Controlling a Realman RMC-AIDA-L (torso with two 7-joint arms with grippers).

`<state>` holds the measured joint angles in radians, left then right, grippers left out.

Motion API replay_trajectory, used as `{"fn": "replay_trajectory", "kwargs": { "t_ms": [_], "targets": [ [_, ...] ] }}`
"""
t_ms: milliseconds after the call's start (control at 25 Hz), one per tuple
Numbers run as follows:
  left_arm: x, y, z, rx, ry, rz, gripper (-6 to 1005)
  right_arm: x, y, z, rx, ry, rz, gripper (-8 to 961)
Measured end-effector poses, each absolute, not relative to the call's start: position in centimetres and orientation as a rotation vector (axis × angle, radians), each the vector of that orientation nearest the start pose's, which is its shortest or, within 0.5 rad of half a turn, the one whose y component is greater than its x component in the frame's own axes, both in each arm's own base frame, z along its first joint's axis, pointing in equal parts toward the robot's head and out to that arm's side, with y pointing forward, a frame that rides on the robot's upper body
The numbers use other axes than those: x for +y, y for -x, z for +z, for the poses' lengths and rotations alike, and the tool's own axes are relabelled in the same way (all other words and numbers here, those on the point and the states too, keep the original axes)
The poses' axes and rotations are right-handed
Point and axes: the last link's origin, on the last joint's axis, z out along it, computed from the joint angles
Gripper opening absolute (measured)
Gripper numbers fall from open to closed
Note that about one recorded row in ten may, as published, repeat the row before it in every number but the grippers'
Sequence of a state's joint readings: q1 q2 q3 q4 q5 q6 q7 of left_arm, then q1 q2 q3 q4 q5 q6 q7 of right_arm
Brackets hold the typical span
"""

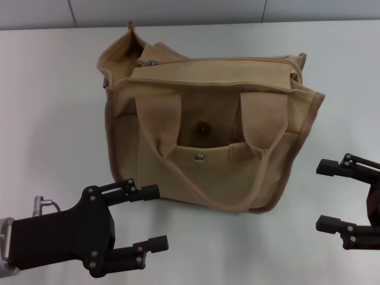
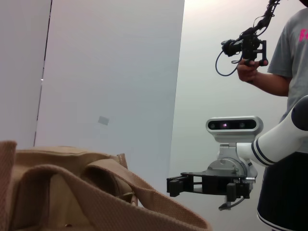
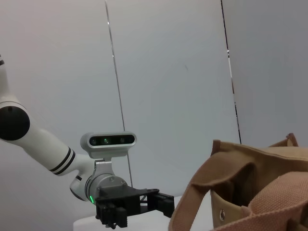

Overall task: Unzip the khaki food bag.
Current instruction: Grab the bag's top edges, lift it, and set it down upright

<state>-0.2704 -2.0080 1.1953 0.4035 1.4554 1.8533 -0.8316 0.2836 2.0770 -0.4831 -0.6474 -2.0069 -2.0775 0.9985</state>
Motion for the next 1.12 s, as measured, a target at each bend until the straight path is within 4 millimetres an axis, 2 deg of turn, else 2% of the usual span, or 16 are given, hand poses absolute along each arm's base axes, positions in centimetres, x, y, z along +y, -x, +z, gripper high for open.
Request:
{"fn": "replay_trajectory", "kwargs": {
  "t_ms": [440, 480, 520, 640, 760, 920, 1120],
  "targets": [
    [20.9, 28.1, -1.5, -0.209, 2.736, -1.224, 697, 21.3, -29.4, 3.3, 0.282, 2.704, 1.121, 848],
    [21.0, 28.3, -1.0, -0.189, 2.687, -1.229, 694, 21.3, -29.4, 3.3, 0.283, 2.701, 1.123, 848],
    [21.0, 29.1, 0.1, -0.166, 2.568, -1.217, 691, 21.2, -29.4, 3.2, 0.289, 2.699, 1.132, 848],
    [21.0, 30.8, 1.6, -0.195, 2.352, -1.15, 683, 21.1, -29.4, 3.1, 0.294, 2.696, 1.141, 848],
    [21.4, 31.8, 1.8, -0.249, 2.278, -1.083, 675, 21.1, -29.4, 3.1, 0.286, 2.694, 1.141, 847],
    [22.8, 31.4, 0.3, -0.277, 2.314, -1.033, 665, 21.3, -29.2, 3.0, 0.275, 2.703, 1.142, 847],
    [25.9, 30.2, -2.3, -0.314, 2.382, -0.965, 651, 21.5, -29.1, 2.9, 0.271, 2.712, 1.142, 847]
  ]
}}
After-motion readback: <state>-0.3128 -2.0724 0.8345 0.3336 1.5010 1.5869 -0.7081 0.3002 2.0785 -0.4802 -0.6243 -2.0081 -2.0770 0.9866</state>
